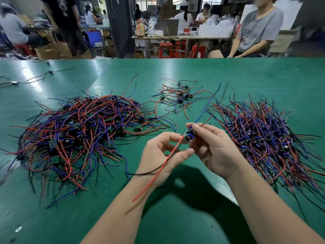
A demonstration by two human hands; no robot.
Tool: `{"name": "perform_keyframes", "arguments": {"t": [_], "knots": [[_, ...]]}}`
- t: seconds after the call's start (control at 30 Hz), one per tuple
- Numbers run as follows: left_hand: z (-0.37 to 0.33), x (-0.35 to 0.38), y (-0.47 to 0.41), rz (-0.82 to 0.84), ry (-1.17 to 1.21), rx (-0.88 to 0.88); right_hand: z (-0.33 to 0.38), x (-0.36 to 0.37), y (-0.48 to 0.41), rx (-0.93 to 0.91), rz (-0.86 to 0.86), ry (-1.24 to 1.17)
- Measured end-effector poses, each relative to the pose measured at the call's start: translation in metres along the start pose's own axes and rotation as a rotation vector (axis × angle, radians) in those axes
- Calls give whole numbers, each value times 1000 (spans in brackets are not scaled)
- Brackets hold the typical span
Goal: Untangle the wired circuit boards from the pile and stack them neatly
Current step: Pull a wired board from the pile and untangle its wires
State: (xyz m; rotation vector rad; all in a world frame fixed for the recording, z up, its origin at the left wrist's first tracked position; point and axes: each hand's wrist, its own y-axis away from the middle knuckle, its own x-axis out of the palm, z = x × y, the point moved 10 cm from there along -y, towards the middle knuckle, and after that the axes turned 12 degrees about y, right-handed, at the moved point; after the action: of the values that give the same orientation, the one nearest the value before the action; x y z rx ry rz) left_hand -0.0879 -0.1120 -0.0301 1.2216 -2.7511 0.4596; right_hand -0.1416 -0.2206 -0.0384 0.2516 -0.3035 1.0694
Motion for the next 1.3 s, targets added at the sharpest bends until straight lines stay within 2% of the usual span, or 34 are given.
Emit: {"name": "perform_keyframes", "arguments": {"t": [0.07, 0.2, 0.33, 0.53, 0.67, 0.8, 1.0, 1.13, 1.3], "knots": [[-4, -1, -1, -6, -2, 42, 0, -3, 0, 37, 10, 14], [15, 0, 0, -43, 295, -227, -1, -6, 0, 53, 44, 101], [20, 8, 5, 26, 289, -325, -1, -5, 1, 36, 88, 250], [23, 1, 2, -12, 128, -243, 5, -11, -1, -58, 63, 583], [31, 0, 3, -22, 80, -283, 7, -12, -1, -83, 48, 689], [39, 4, 6, 3, 13, -352, 15, -37, -6, -52, -137, 561], [45, 20, 17, 139, -37, -474, 40, -94, 2, -64, -448, 234], [47, 23, 19, 170, -35, -503, 44, -104, 7, -157, -532, 151], [46, 18, 18, 151, 8, -482, 56, -110, 17, -324, -715, 235]]}}
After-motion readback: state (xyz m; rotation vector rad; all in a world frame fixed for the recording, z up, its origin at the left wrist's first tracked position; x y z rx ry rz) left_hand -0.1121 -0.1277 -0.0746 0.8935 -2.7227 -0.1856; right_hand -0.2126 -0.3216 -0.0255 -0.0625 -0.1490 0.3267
